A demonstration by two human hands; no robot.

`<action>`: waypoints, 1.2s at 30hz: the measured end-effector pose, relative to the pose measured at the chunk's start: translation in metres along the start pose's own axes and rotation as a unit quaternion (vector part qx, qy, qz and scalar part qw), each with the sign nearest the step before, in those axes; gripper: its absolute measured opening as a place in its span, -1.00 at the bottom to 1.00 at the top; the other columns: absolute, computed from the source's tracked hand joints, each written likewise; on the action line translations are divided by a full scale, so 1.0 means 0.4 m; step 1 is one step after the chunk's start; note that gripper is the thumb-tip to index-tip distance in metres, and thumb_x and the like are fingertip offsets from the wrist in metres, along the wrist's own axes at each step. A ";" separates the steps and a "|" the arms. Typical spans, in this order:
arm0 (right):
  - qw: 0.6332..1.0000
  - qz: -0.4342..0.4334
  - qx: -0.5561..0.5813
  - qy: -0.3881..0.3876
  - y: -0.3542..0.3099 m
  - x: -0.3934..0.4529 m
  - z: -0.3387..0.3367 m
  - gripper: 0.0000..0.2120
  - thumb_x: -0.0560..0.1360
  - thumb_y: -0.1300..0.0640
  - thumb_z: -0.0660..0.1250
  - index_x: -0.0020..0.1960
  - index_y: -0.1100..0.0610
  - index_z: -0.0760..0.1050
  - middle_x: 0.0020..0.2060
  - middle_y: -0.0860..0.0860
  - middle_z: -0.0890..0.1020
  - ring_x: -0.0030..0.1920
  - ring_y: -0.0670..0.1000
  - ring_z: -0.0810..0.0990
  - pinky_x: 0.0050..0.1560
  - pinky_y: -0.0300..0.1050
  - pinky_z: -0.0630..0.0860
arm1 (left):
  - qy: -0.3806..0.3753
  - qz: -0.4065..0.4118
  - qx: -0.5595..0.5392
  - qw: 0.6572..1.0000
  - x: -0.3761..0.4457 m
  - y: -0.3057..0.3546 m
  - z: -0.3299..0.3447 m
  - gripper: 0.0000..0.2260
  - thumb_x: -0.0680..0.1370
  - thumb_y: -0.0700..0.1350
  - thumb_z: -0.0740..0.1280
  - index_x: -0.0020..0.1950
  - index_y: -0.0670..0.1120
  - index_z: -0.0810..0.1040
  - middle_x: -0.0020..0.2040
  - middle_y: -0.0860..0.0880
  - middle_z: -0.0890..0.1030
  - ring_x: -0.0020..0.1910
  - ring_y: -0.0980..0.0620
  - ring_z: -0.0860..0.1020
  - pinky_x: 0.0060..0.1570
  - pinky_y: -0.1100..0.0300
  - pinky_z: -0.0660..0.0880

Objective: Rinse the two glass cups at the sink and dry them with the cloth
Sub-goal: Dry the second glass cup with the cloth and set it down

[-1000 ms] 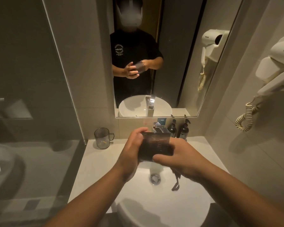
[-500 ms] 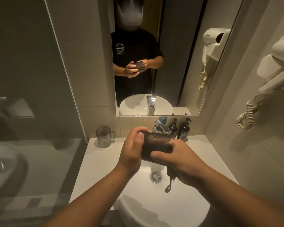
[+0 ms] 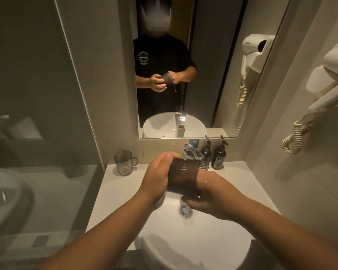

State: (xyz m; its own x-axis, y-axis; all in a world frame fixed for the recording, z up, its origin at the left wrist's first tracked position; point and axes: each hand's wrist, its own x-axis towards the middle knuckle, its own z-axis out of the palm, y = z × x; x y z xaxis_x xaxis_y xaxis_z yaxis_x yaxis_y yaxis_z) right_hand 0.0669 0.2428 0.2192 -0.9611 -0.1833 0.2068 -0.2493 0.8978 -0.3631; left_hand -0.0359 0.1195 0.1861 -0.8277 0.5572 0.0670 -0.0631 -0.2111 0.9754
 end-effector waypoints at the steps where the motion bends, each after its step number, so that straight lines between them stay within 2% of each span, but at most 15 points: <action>1: 0.998 0.027 0.049 0.021 -0.009 -0.005 0.003 -0.71 0.46 0.07 0.36 0.18 -0.02 0.57 -0.04 -0.08 0.65 -0.10 -0.09 0.56 -0.09 -0.30 0.51 | 0.001 0.034 0.013 0.999 0.002 -0.008 -0.002 -0.69 0.63 0.05 0.14 -0.17 0.14 0.63 -0.17 0.03 0.63 -0.06 -0.05 0.57 -0.10 0.00 0.54; 3: 0.977 0.098 0.172 0.073 -0.026 -0.011 0.005 -0.76 0.44 0.13 0.42 0.10 -0.05 0.61 -0.16 -0.16 0.68 -0.15 -0.15 0.62 -0.16 -0.36 0.51 | 0.005 0.097 0.043 0.994 0.001 -0.024 -0.009 -0.76 0.57 0.12 0.15 -0.09 0.17 0.61 -0.11 0.01 0.63 -0.05 -0.06 0.60 -0.07 -0.04 0.57; 6: 0.874 0.194 0.439 0.072 -0.042 -0.007 -0.003 -0.72 0.46 0.27 0.43 0.14 0.04 0.61 -0.20 -0.10 0.70 -0.29 -0.21 0.62 -0.33 -0.39 0.47 | 0.010 0.180 0.104 0.978 -0.011 -0.046 -0.020 -0.74 0.52 0.17 0.14 0.08 0.17 0.56 -0.01 0.06 0.64 0.00 -0.04 0.63 -0.07 -0.03 0.63; 8: 0.827 0.222 0.514 0.059 -0.045 -0.006 -0.016 -0.69 0.47 0.32 0.40 0.19 0.12 0.58 -0.16 0.01 0.70 -0.35 -0.19 0.63 -0.38 -0.41 0.47 | 0.004 0.201 0.146 0.969 -0.015 -0.054 -0.029 -0.68 0.52 0.17 0.14 0.16 0.11 0.53 0.05 0.07 0.62 0.05 -0.05 0.62 -0.02 -0.07 0.63; 9: 0.834 0.224 0.502 0.054 -0.044 -0.009 -0.024 -0.69 0.48 0.32 0.40 0.19 0.13 0.58 -0.20 -0.01 0.69 -0.40 -0.21 0.60 -0.40 -0.41 0.46 | -0.008 0.188 0.152 0.970 -0.015 -0.050 -0.031 -0.66 0.52 0.18 0.15 0.18 0.09 0.53 0.08 0.04 0.62 0.07 -0.06 0.61 0.01 -0.08 0.62; 10: 0.876 0.208 0.432 0.049 -0.036 -0.011 -0.031 -0.70 0.48 0.29 0.41 0.18 0.10 0.58 -0.23 -0.07 0.68 -0.40 -0.21 0.60 -0.40 -0.39 0.47 | -0.028 0.154 0.138 0.978 -0.014 -0.041 -0.033 -0.66 0.53 0.20 0.15 0.19 0.10 0.55 0.10 0.00 0.63 0.09 -0.08 0.61 0.04 -0.09 0.61; 12: 0.981 0.105 0.161 0.024 -0.009 -0.012 -0.040 -0.74 0.46 0.15 0.41 0.14 0.00 0.57 -0.19 -0.14 0.64 -0.26 -0.15 0.60 -0.28 -0.30 0.50 | -0.056 0.005 0.038 0.998 -0.007 -0.002 -0.029 -0.63 0.60 0.23 0.11 0.17 0.10 0.59 0.10 -0.05 0.66 0.12 -0.12 0.62 0.05 -0.09 0.60; 14: 0.999 -0.006 -0.032 -0.025 0.018 -0.011 -0.027 -0.78 0.46 0.10 0.36 0.10 -0.02 0.53 -0.11 -0.10 0.60 -0.16 -0.07 0.54 -0.20 -0.30 0.44 | -0.076 -0.131 -0.016 0.988 -0.001 0.024 -0.029 -0.52 0.64 0.26 0.03 0.13 0.01 0.63 0.02 -0.09 0.71 0.05 -0.08 0.66 0.01 -0.05 0.60; 16: 0.991 -0.062 -0.105 -0.047 0.029 -0.008 -0.010 -0.78 0.45 0.11 0.31 0.09 0.05 0.54 -0.05 -0.03 0.60 -0.12 -0.01 0.53 -0.17 -0.31 0.37 | -0.085 -0.139 0.000 0.987 0.004 0.025 -0.022 -0.55 0.64 0.22 0.11 0.03 -0.06 0.66 -0.07 -0.12 0.70 -0.06 -0.06 0.66 -0.09 0.05 0.57; 21: 1.000 -0.022 0.016 -0.007 0.012 -0.009 -0.006 -0.79 0.44 0.11 0.33 0.08 0.02 0.55 -0.14 -0.10 0.59 -0.21 -0.09 0.48 -0.20 -0.30 0.41 | -0.016 0.019 0.013 1.000 0.006 -0.008 -0.001 -0.73 0.54 0.04 0.20 -0.21 0.04 0.65 -0.18 -0.03 0.61 -0.12 -0.03 0.55 -0.13 0.03 0.50; 25: 0.976 0.127 0.177 0.025 -0.016 -0.014 -0.003 -0.72 0.44 0.13 0.43 0.14 -0.01 0.60 -0.18 -0.18 0.64 -0.23 -0.23 0.60 -0.23 -0.44 0.45 | -0.006 0.112 0.101 0.989 0.009 -0.036 -0.012 -0.69 0.52 0.17 0.15 -0.06 0.06 0.61 -0.09 -0.07 0.64 -0.05 -0.07 0.61 -0.12 0.00 0.59; 27: 0.936 0.182 0.298 0.035 -0.027 -0.013 -0.012 -0.73 0.46 0.23 0.42 0.14 0.03 0.60 -0.29 -0.17 0.66 -0.34 -0.25 0.59 -0.31 -0.43 0.46 | -0.008 0.140 0.123 0.982 0.012 -0.040 -0.019 -0.69 0.49 0.19 0.15 -0.02 0.08 0.59 -0.06 -0.05 0.64 -0.03 -0.09 0.62 -0.11 -0.02 0.61; 30: 0.813 0.244 0.528 0.038 -0.037 -0.006 -0.020 -0.75 0.49 0.40 0.34 0.14 0.23 0.56 -0.36 -0.06 0.65 -0.48 -0.19 0.57 -0.45 -0.41 0.45 | -0.015 0.184 0.161 0.970 0.014 -0.049 -0.025 -0.72 0.50 0.16 0.14 0.03 0.11 0.57 -0.02 0.02 0.63 0.00 0.01 0.60 -0.05 0.10 0.61; 33: 0.688 0.285 0.664 0.066 -0.043 0.003 -0.017 -0.78 0.48 0.40 0.33 0.12 0.29 0.56 -0.21 0.15 0.67 -0.28 0.01 0.67 -0.47 -0.31 0.51 | -0.021 0.242 0.220 0.945 0.019 -0.053 -0.031 -0.76 0.54 0.10 0.11 0.06 0.11 0.53 0.04 0.09 0.60 0.05 0.10 0.56 0.02 0.34 0.51; 36: 0.589 0.315 0.737 0.102 -0.043 0.003 -0.026 -0.84 0.50 0.38 0.28 0.05 0.29 0.57 -0.19 0.24 0.64 -0.16 0.17 0.61 -0.56 -0.27 0.50 | -0.034 0.271 0.232 0.934 0.031 -0.048 -0.037 -0.74 0.55 0.06 0.12 0.09 0.03 0.54 0.06 0.12 0.58 0.08 0.14 0.55 0.07 0.40 0.46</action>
State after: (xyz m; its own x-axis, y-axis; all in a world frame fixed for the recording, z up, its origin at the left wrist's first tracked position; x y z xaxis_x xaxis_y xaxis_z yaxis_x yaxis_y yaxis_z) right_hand 0.0714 0.2311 0.2350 -0.9212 0.1870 -0.3412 0.1726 -0.5896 -0.7891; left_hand -0.0531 0.1187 0.1649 -0.6298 0.5219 0.5753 0.6164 -0.1150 0.7790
